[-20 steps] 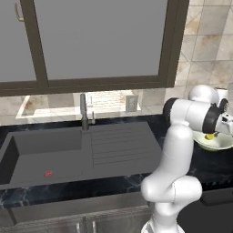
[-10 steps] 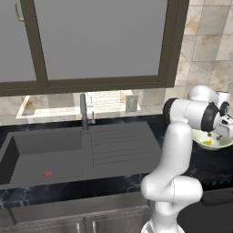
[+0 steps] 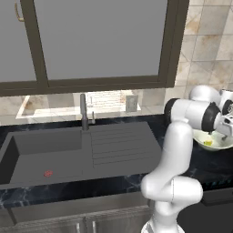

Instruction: Pick the mushrooms from the cabinet and place them in one bowl. Pick the lemon wedge from the sink and place it in the other bowl.

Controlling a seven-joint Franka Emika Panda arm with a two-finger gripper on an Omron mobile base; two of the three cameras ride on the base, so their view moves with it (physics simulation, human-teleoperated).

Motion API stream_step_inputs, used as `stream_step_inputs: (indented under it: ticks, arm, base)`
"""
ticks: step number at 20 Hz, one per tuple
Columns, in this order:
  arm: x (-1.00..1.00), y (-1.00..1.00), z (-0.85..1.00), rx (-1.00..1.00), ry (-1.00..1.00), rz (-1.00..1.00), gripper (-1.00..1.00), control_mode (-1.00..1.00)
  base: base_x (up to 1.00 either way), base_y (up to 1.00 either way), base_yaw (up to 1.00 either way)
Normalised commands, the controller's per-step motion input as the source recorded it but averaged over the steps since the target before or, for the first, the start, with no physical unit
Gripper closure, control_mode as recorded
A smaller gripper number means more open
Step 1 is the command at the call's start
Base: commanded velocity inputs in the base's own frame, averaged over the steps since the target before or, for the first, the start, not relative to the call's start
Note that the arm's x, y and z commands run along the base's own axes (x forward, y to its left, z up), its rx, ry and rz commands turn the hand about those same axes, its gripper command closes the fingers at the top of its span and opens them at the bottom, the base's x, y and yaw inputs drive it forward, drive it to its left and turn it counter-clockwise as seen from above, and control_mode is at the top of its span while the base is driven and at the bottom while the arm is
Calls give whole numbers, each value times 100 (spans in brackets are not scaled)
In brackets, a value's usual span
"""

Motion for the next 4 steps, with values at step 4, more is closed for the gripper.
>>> stream_step_inputs:
  ticks: [4]
  arm:
    - [-7, 19, 66, 4, 0, -8, -100, -100]
  base:
    - [0, 0, 0]
